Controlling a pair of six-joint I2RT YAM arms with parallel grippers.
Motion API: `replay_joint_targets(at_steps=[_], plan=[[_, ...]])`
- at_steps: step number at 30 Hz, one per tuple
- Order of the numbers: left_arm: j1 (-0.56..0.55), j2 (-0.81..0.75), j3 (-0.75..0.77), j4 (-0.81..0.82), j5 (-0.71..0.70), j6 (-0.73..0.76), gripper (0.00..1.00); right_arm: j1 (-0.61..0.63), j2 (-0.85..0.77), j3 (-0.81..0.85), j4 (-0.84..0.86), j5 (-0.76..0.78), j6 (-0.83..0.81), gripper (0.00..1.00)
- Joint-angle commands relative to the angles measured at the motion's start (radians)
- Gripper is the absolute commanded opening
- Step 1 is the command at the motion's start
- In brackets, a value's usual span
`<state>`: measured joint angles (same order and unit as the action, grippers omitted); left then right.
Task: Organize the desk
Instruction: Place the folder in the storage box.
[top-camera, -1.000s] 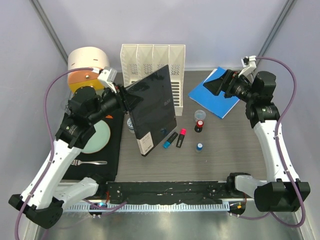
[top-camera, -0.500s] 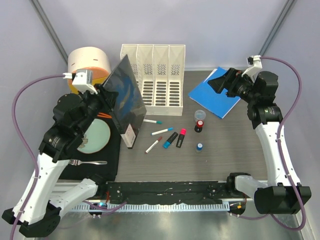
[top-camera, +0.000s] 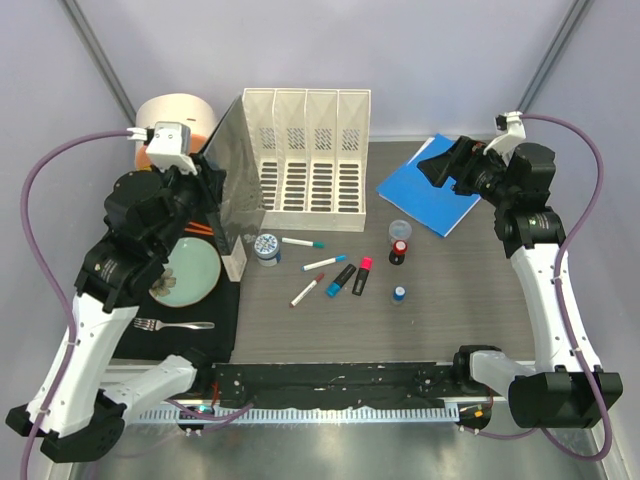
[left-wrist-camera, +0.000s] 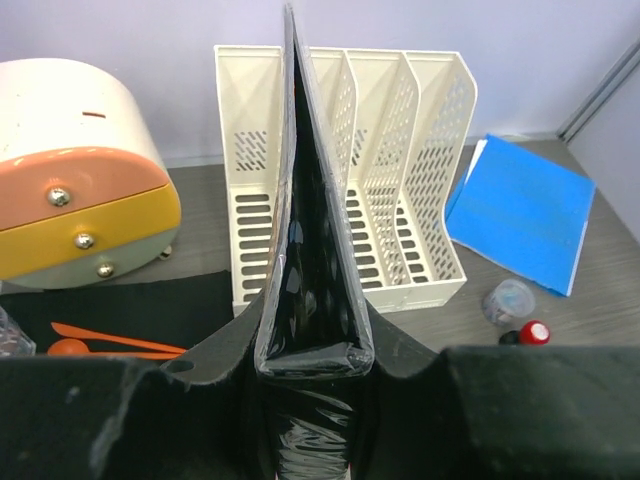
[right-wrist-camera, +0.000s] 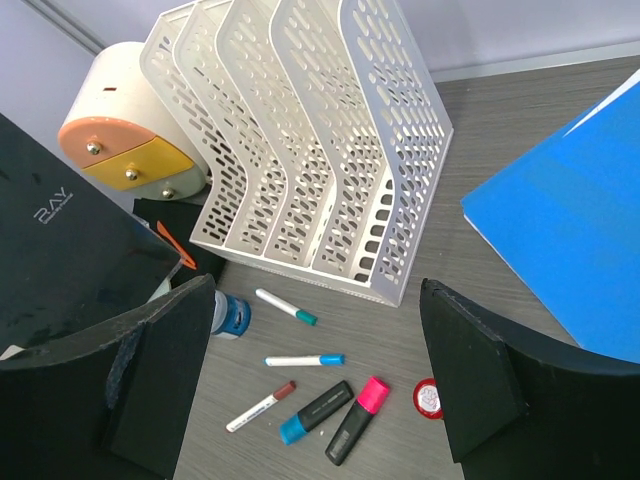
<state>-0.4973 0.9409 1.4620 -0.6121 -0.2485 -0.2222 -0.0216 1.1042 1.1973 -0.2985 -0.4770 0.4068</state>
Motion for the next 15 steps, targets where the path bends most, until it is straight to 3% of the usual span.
replay_joint_targets(at_steps=[1, 15], plan=[[0.002, 0.028, 0.005, 0.141, -0.021, 0.089, 0.0, -0.003, -0.01, 0.022, 0.018, 0.024, -0.025, 0.89], [0.002, 0.058, -0.173, 0.52, -0.041, 0.17, 0.0, -0.001, 0.019, 0.004, 0.019, 0.041, -0.04, 0.89]])
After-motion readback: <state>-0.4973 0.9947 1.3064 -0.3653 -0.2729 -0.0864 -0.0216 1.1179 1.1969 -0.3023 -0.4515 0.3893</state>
